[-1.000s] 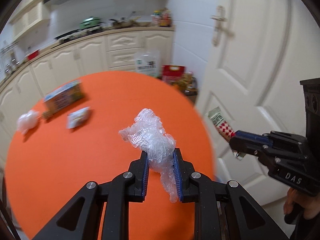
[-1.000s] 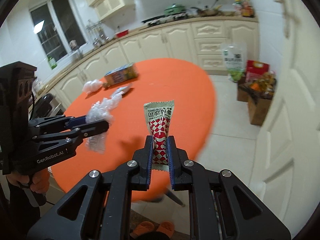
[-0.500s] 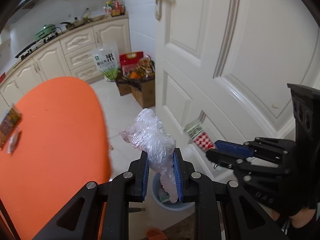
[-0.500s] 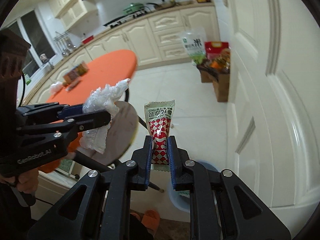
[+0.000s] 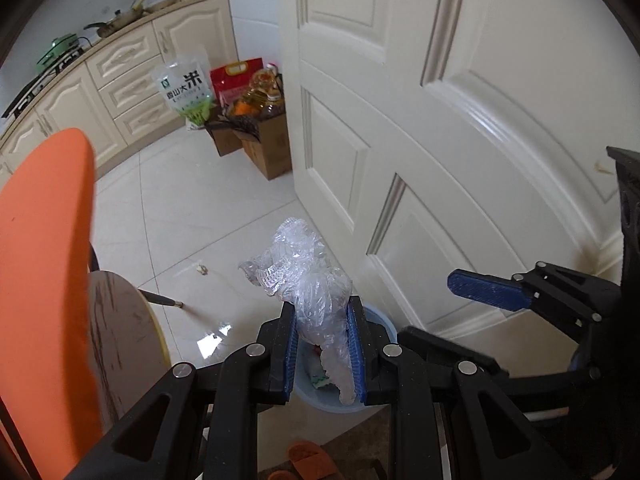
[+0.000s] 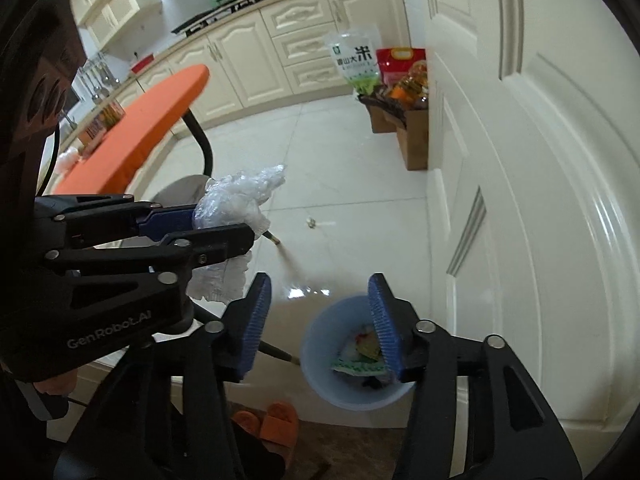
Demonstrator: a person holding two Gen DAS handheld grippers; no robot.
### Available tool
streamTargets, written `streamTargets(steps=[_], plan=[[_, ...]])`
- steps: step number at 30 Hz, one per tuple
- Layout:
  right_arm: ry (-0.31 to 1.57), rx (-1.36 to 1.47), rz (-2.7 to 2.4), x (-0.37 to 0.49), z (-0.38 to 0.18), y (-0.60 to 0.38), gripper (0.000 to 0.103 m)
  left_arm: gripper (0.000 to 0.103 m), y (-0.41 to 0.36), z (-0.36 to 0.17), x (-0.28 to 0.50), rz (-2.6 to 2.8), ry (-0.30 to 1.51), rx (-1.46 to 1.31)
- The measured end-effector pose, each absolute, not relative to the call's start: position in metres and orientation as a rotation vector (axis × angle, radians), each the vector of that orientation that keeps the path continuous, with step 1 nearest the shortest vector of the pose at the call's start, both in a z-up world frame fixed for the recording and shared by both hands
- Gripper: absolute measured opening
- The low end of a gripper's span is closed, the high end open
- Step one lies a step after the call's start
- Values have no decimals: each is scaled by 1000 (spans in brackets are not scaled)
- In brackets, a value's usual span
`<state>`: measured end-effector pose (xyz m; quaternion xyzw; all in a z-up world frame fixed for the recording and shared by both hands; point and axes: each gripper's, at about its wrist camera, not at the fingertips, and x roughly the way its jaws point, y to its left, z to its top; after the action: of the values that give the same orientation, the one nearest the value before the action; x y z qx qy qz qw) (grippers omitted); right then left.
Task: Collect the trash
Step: 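Carry the bubble wrap and red-white packet to the blue bin and release both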
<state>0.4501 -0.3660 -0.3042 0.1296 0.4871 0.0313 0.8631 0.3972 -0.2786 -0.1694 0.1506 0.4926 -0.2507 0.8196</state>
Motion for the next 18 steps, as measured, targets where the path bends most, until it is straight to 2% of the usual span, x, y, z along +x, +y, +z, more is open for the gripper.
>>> streamTargets(steps=[7, 14, 18], plan=[[1042, 260, 34, 445, -306, -372, 53, 26, -293, -180, 404, -542, 1065, 346], [1030, 261, 18, 439, -296, -374, 55, 49, -276, -168, 394, -526, 1068, 315], [1014, 248, 14, 434, -283, -368, 55, 51, -269, -159, 388, -517, 1055, 293]])
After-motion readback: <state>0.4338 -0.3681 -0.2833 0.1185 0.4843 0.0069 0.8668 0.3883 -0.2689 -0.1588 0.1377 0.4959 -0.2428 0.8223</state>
